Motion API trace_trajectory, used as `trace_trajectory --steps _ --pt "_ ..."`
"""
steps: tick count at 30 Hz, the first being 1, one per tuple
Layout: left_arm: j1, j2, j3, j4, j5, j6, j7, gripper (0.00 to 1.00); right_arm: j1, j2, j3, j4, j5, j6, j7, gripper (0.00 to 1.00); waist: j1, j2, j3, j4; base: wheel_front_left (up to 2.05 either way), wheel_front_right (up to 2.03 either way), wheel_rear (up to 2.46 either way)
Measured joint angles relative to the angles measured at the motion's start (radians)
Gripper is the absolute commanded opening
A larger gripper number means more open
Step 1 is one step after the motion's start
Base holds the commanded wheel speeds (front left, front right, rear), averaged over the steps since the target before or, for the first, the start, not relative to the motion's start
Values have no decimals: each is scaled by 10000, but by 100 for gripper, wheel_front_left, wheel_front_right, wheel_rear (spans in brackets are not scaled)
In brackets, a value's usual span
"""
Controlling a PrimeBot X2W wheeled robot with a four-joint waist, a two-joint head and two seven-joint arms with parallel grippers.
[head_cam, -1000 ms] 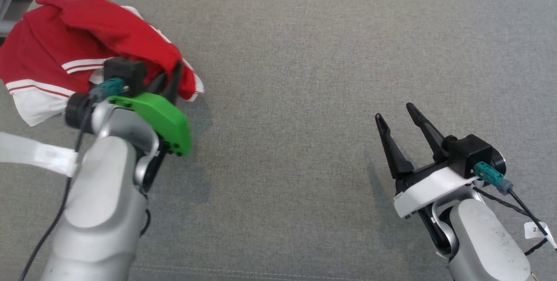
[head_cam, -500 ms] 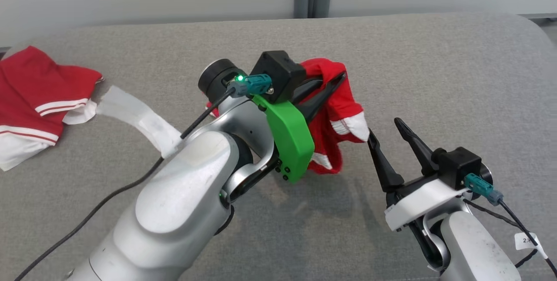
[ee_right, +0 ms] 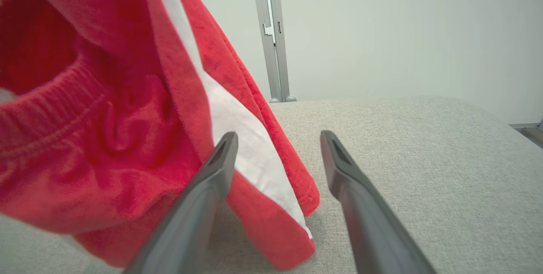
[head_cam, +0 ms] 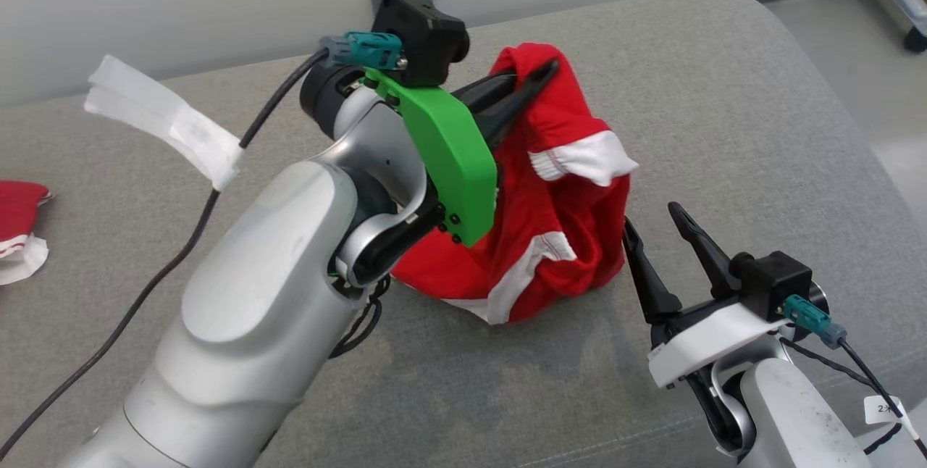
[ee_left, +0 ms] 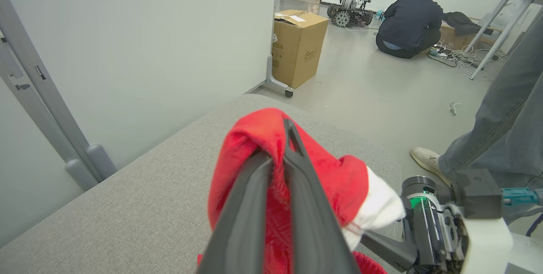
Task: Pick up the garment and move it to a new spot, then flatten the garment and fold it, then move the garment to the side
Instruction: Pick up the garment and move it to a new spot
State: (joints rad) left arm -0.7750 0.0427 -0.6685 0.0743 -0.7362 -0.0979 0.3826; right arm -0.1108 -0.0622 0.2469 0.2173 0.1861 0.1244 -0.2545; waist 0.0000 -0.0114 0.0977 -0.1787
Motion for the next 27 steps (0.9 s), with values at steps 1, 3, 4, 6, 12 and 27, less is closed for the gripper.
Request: trace_trajectory --steps 1,3,4,6,12,27 --pt "19 0 161 240 2 150 67 0 1 2 -8 0 0 0 0 100 0 0 28 -112 0 0 0" --pt "91 121 481 784 17 420 171 0 2 15 -90 -4 8 0 0 100 0 0 96 -324 0 0 0" --pt "168 267 600 1051 63 575 230 0 4 17 -148 -8 19 0 0 100 0 0 135 -414 0 0 0" --pt "342 790 704 1599 343 775 341 0 31 15 -286 -23 25 0 0 100 0 0 244 -555 0 0 0" --pt "1153 2232 389 3060 834 878 1147 0 399 31 -656 -2 75 0 0 100 0 -1 615 -661 0 0 0" --pt "1833 2376 838 3998 2 380 1120 0 591 -105 -1032 136 -127 0 0 100 0 -1 601 216 0 0 0"
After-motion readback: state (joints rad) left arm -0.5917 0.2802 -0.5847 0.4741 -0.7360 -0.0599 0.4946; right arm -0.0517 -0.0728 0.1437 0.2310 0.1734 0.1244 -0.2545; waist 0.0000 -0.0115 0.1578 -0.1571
